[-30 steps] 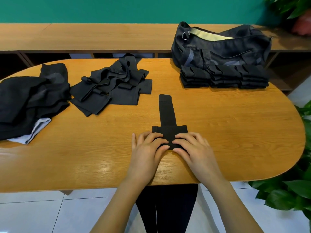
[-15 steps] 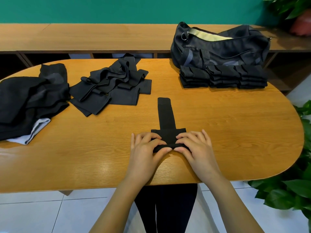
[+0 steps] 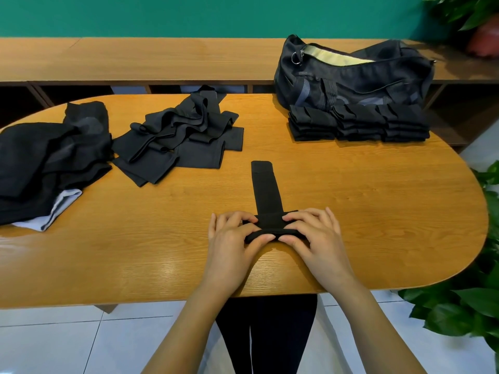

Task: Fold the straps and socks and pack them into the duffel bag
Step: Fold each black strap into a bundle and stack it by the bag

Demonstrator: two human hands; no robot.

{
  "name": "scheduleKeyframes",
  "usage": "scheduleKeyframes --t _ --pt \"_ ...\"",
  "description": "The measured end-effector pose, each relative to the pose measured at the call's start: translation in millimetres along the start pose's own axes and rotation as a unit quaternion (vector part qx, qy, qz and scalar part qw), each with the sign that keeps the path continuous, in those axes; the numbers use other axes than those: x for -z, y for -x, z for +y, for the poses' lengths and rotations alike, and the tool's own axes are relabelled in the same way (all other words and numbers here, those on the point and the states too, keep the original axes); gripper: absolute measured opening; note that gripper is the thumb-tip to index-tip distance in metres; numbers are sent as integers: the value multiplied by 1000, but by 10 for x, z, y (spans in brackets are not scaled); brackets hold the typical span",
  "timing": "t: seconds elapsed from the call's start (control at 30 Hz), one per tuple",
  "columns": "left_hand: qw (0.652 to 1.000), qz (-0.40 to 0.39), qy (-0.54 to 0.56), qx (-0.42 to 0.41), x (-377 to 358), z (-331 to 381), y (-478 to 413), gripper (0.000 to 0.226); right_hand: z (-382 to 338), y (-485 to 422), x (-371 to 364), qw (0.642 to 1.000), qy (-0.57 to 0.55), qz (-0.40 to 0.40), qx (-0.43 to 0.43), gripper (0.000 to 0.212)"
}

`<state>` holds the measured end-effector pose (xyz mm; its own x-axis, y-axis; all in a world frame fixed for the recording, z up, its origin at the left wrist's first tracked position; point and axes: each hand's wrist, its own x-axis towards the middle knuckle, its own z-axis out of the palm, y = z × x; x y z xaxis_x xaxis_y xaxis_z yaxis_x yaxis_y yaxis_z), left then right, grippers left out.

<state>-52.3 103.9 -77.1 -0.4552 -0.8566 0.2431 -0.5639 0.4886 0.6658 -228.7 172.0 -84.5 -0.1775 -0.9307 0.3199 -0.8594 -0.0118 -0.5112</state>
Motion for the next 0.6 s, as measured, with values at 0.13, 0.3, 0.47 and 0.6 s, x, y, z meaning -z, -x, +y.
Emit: scheduleKeyframes --t 0.13,0.3,0.47,0.6 --pt "1000 4 3 2 -7 7 1 60 1 -6 -7 1000 0 1 2 38" --pt "1000 12 -9 -11 -15 -26 12 56 6 -14 -11 1000 7 -4 3 38" --pt "1000 13 0 0 -12 -20 -5 58 18 2 10 999 -25 24 1 42" --pt "1000 11 -3 0 -11 -37 -11 42 16 1 12 1000 -16 24 -7 50"
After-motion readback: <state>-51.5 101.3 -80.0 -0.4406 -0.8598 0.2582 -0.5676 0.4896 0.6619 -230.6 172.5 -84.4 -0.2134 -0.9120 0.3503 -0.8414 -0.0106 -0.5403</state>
